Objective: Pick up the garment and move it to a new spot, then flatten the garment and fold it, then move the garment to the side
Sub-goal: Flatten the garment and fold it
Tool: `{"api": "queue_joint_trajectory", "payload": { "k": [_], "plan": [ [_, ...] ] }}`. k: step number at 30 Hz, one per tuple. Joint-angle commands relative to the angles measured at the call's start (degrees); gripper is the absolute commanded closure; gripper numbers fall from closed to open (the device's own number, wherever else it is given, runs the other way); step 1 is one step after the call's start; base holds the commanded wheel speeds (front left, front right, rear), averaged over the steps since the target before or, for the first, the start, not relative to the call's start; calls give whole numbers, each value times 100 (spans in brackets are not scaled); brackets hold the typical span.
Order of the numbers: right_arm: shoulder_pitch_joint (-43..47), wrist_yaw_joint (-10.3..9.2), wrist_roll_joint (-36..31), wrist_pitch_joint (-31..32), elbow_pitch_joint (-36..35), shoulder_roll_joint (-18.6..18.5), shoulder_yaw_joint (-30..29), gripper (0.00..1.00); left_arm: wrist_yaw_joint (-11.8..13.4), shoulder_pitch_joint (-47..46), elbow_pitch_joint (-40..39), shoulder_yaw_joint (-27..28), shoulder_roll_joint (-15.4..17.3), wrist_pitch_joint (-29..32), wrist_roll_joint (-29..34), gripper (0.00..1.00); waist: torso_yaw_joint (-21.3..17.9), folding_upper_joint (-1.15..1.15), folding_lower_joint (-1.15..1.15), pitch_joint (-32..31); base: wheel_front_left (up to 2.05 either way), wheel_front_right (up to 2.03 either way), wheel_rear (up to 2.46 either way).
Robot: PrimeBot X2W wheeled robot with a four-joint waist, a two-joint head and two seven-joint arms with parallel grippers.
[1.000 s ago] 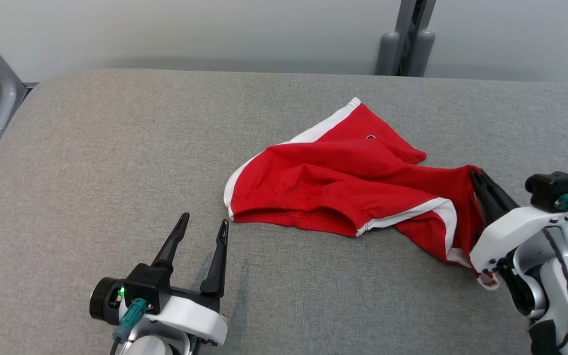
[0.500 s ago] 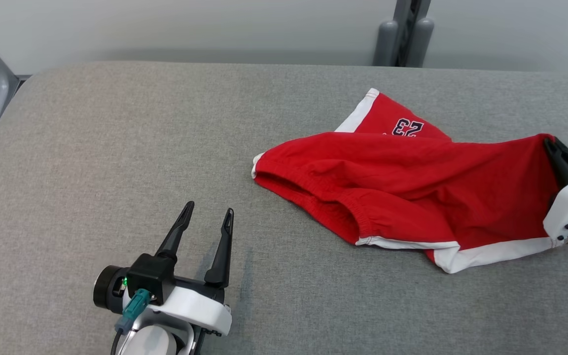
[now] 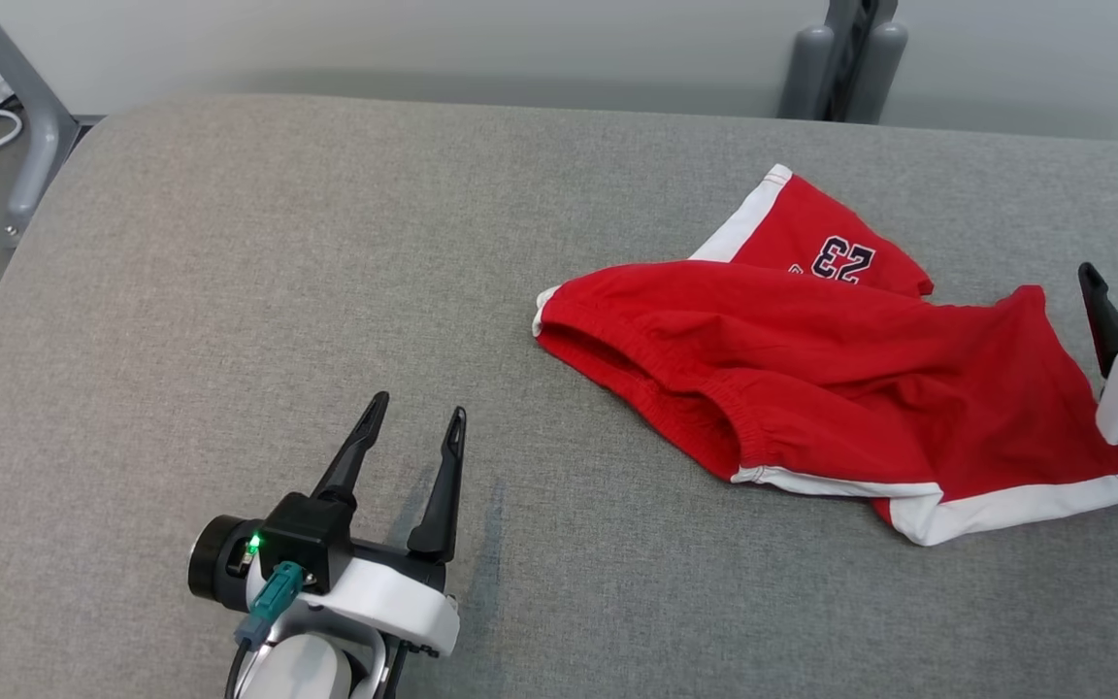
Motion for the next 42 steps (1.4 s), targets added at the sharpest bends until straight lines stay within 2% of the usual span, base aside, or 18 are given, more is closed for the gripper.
{"api": "queue_joint_trajectory", "payload": {
  "k": [1,6,11,16,18,23,27,30,36,42],
  "plan": [
    [-75,-1,-106,-276,133,78,96,0,31,-33,-7,54,23,-19,34,0,-58,0,0,-83,0,0,0],
    [-66,-1,-97,-1008,139,285,174,0,1,76,-128,154,21,-20,-110,0,-276,0,0,-299,0,0,0],
    [266,-1,-88,-1445,-317,453,102,0,43,137,-337,209,24,-19,-295,0,-558,0,0,-507,0,0,0],
    [720,-1,-287,-1546,-947,604,-184,0,99,244,-488,292,26,-19,-575,0,-795,0,0,-588,0,0,0],
    [1015,-1,-441,-1553,-1401,691,-461,0,110,233,-550,302,22,-20,-646,0,-874,0,0,-600,0,0,0],
    [1956,0,-877,-1552,-2387,1134,-1167,0,201,300,-693,401,23,-19,-848,0,-1021,0,0,-582,0,0,0],
    [2549,0,-1191,-1554,-2871,1464,-1355,0,209,371,-674,413,25,-19,-783,0,-1067,0,0,-575,0,0,0],
    [2848,-1,-1306,-1554,-2979,1640,-1460,0,194,404,-624,430,22,-19,-705,0,-1101,0,0,-561,0,0,0],
    [2824,-1,-1408,-1555,-3037,1742,-1512,0,76,388,-492,256,22,-19,-592,0,-1165,0,0,-507,0,0,0],
    [2760,-1,-1410,-1555,-3028,1739,-1557,0,-471,183,40,-433,24,-19,-540,0,-1323,0,0,-399,0,0,0]
  ]
}}
